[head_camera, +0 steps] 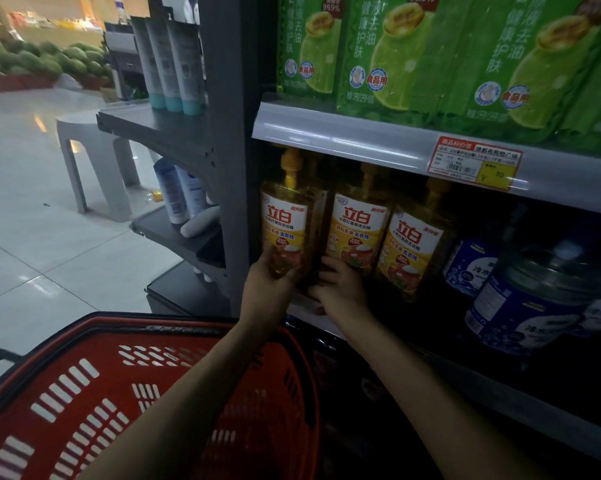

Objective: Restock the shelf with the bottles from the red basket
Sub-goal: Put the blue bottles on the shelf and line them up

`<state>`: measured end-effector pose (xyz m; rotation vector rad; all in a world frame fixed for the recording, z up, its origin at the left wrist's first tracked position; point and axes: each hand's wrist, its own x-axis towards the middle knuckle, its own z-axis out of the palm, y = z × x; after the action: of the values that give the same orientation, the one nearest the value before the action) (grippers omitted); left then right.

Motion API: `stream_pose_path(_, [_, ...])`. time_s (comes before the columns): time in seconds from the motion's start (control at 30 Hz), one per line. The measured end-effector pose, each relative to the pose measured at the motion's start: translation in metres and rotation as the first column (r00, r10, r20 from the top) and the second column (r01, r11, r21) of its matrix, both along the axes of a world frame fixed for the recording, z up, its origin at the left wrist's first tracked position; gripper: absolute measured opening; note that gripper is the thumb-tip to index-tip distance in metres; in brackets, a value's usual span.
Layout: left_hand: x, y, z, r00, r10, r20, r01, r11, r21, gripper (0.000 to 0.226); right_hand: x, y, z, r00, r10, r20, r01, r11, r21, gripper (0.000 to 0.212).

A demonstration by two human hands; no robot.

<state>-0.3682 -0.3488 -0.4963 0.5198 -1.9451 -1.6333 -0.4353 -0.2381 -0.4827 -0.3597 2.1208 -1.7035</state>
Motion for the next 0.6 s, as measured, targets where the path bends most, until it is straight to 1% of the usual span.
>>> stream_pose_path(0.07, [0.004,0.003,-0.001,0.998,0.027,0.052,-0.021,0.993,-0.117,0.027,-0.001,0.009,-0.003,0.997,-0.02,-0.078,0.024,0.998,0.054,0.064])
stream_pose_path(0.1, [0.005,0.005,-0.002,0.996,0.039,0.079,-0.025,0.986,-0.168,0.032,-0.002,0.014,-0.003,0.991,-0.019,-0.13,0.03,0.996,0.082,0.062])
stream_pose_path(0.17, [0.009,0.007,-0.001,0.989,0.052,0.139,-0.014,0.966,-0.26,0.051,-0.003,0.025,-0.004,0.971,-0.007,-0.239,0.041,0.989,0.139,0.059])
stream_pose_path(0.2, [0.011,0.008,0.0,0.984,0.057,0.166,-0.004,0.952,-0.306,0.056,-0.002,0.03,-0.004,0.959,0.001,-0.285,0.048,0.985,0.165,0.058])
stream_pose_path(0.27, [0.015,0.013,0.003,0.977,0.068,0.203,0.019,0.918,-0.397,0.06,-0.002,0.042,-0.003,0.926,0.019,-0.376,0.064,0.976,0.207,0.059])
stream_pose_path(0.37, [0.016,0.022,0.007,0.977,0.065,0.201,0.052,0.848,-0.527,0.065,0.0,0.059,-0.003,0.849,0.042,-0.526,0.111,0.96,0.256,0.059])
stream_pose_path(0.43, [0.015,0.031,0.007,0.981,0.038,0.189,0.08,0.81,-0.581,0.065,0.001,0.07,-0.001,0.838,0.013,-0.545,0.173,0.942,0.288,0.06])
stream_pose_path(0.5, [0.01,0.039,0.006,0.981,0.026,0.19,0.096,0.793,-0.601,0.066,-0.001,0.079,0.0,0.842,-0.054,-0.537,0.248,0.922,0.296,0.065])
stream_pose_path(0.6, [0.001,0.055,0.006,0.985,-0.026,0.173,0.118,0.828,-0.549,0.065,-0.006,0.092,0.0,0.853,-0.206,-0.48,0.35,0.907,0.233,0.077])
